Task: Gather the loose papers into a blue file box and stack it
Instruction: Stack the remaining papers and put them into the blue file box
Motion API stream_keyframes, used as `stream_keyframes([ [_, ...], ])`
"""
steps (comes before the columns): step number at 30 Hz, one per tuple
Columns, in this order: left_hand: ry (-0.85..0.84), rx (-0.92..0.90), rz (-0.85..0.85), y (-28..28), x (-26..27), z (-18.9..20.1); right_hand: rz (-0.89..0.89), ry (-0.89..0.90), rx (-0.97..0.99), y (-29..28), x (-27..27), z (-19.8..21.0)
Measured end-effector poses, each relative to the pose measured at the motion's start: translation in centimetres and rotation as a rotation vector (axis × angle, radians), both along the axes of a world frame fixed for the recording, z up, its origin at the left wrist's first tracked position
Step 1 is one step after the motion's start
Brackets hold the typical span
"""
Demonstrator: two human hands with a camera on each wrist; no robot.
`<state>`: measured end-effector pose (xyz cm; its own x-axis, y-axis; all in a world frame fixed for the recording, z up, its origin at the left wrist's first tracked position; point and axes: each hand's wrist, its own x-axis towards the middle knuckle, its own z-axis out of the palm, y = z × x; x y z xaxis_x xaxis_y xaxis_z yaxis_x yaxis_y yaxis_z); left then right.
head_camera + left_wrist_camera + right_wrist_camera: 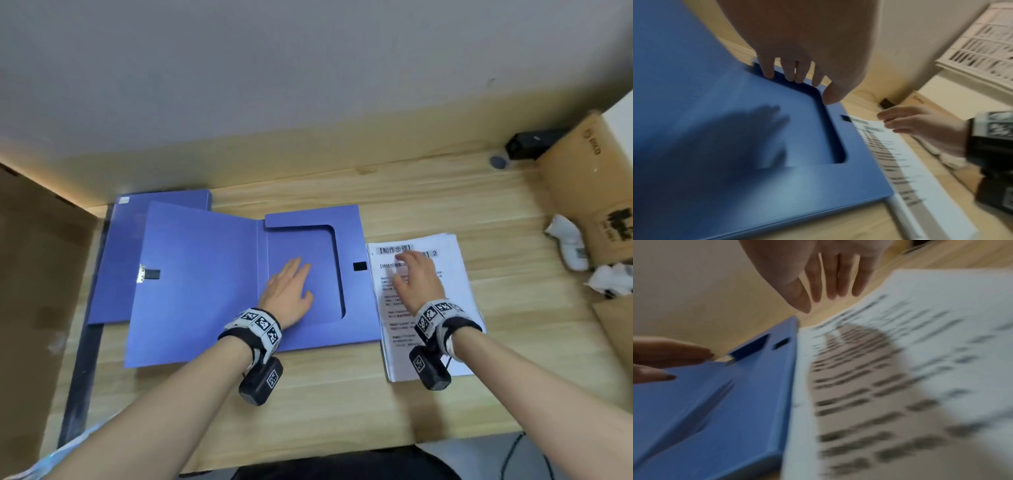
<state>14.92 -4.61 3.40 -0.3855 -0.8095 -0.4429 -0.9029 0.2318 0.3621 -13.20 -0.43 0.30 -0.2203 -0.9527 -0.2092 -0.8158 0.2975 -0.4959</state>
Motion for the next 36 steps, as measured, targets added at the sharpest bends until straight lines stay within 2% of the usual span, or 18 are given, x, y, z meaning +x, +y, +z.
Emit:
stream_keyframes([
  [3,0.100,0.044,-0.080,0.7,-5.1,0.0,-0.191,0.086,0.050,1.9,-4.3,-0.5],
  [6,0.104,0.043,-0.191,1.6,-8.8,-0.5,-0.372,0.139,0.160,3.2,-7.4,-0.7],
  [9,0.053,0.063,-0.248,2.7,-10.5,-1.8,-0.493,0.070,0.385,3.9,-9.4,-1.5],
  [12,0.032,0.089,-0.225,3.5,-10.7,-2.9,-0.516,-0.019,0.497,4.0,-10.5,-2.9],
  [15,0.030,0.102,-0.223,3.7,-10.6,-3.2,-0.533,-0.088,0.439,3.9,-9.9,-2.6],
  [19,0.045,0.100,-0.181,3.7,-10.8,-3.3,-0.623,-0.330,0.273,4.2,-9.2,-2.2],
  [25,0.053,0.168,-0.136,3.8,-11.2,-3.0,-0.543,-0.401,0.166,4.8,-9.7,-1.0],
  [28,0.150,0.256,-0.037,2.7,-11.3,-2.0,-0.520,-0.417,0.059,4.5,-10.1,0.7],
  [33,0.505,0.473,0.323,0.7,-11.2,0.7,-0.505,-0.508,-0.040,1.9,-9.6,4.7],
  [36,0.627,0.543,0.528,0.0,-10.8,2.0,-0.493,-0.627,-0.097,0.2,-7.6,7.0],
])
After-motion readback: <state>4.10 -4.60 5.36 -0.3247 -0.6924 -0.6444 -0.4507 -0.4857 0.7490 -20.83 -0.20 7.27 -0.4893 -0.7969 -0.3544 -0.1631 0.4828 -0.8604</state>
